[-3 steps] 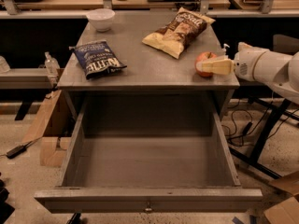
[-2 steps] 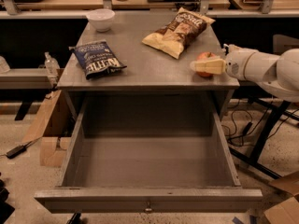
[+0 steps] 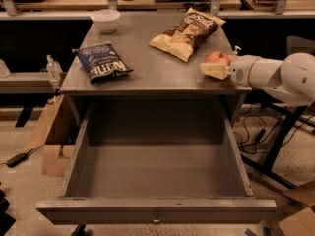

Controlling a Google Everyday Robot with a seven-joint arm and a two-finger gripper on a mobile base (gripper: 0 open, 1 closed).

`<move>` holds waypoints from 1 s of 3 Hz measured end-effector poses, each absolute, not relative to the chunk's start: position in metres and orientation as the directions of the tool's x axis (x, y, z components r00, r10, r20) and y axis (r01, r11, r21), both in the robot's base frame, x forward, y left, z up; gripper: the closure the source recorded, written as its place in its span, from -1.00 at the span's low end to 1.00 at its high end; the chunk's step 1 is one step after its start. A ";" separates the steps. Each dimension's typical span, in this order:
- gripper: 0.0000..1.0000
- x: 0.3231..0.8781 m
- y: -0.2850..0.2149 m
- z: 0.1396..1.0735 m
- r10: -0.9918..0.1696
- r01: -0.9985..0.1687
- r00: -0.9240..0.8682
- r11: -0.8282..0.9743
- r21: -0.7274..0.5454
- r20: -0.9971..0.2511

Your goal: Place apple into top drawer

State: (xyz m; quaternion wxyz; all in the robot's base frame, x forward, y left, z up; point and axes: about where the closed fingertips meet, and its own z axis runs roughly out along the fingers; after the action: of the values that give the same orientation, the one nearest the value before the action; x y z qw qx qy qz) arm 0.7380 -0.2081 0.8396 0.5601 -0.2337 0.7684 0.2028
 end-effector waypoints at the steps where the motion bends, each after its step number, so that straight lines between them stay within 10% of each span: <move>1: 0.62 0.738 -0.204 0.840 -0.135 -0.592 -0.260 0.804 0.047 -0.956; 3: 1.00 0.711 -0.179 0.868 -0.210 -0.625 -0.204 0.779 -0.038 -0.956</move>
Offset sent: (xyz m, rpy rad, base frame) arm -0.0022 0.0055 0.0084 -0.0124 -0.0170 0.0146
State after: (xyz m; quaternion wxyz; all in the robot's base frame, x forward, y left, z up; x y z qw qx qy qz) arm 0.7107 -0.1789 0.8684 0.5667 -0.2771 0.7540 0.1831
